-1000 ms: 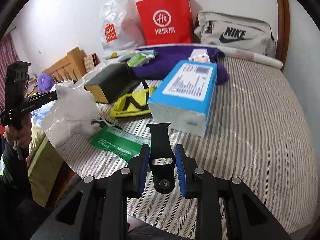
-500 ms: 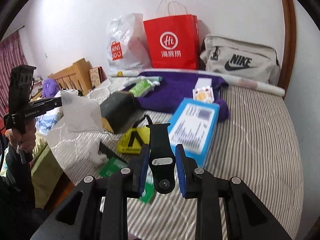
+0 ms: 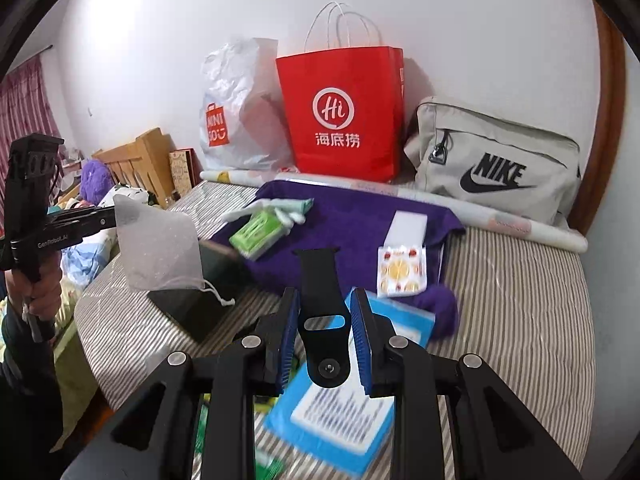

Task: Organize soft objects
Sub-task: 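Lower mesh bag and black strap onto the purple towel and open both tools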

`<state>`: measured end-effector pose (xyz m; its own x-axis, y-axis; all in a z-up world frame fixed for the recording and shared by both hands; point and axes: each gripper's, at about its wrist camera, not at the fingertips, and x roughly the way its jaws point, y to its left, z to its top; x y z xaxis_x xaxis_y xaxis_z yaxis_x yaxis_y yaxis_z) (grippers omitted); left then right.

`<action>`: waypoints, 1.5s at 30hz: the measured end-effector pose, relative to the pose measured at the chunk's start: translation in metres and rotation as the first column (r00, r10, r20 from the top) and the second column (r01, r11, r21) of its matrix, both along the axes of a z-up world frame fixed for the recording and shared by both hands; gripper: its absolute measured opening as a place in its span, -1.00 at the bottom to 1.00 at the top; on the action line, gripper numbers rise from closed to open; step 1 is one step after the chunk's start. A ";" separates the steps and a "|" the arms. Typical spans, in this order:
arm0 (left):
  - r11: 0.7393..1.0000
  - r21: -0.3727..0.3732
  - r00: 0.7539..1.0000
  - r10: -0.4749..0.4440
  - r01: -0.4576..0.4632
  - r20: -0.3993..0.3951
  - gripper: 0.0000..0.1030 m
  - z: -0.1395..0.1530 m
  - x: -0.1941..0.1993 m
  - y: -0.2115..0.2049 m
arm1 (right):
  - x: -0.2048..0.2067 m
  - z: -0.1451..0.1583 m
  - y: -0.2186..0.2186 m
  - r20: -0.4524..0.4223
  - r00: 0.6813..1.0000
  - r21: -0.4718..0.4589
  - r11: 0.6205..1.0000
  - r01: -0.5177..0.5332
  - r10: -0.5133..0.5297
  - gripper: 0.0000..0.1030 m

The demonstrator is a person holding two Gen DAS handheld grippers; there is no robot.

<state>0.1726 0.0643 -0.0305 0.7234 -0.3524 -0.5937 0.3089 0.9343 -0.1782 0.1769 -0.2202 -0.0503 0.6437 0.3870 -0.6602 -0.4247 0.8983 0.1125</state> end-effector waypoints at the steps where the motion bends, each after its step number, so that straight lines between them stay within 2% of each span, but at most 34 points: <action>1: 1.000 -0.001 1.000 0.004 -0.004 -0.001 -0.91 0.001 0.008 -0.001 | 0.008 0.000 0.001 -0.001 1.000 -0.002 1.000 0.002 -0.002 -0.49; 10: 1.000 -0.013 0.999 0.015 -0.015 -0.029 -0.91 -0.003 0.075 -0.011 | 0.075 -0.011 0.008 -0.023 1.000 -0.027 1.000 0.012 -0.012 -0.49; 14: 1.000 0.006 0.999 0.009 -0.009 -0.045 -0.91 -0.010 0.101 -0.022 | 0.100 -0.021 0.015 -0.032 0.999 -0.049 0.999 0.010 -0.011 -0.49; 26: 1.000 0.022 0.995 -0.014 0.016 -0.096 -0.91 -0.037 0.156 -0.044 | 0.159 -0.046 0.030 -0.059 0.998 -0.133 0.991 -0.019 0.011 -0.49; 34: 0.998 0.050 0.987 -0.021 0.029 -0.160 -0.91 -0.064 0.173 -0.047 | 0.188 -0.066 0.033 -0.105 0.994 -0.166 0.986 -0.029 0.012 -0.49; 45: 0.996 0.087 0.971 -0.001 0.022 -0.237 -0.90 -0.085 0.182 -0.044 | 0.209 -0.088 0.033 -0.190 0.982 -0.154 0.987 -0.053 0.023 -0.48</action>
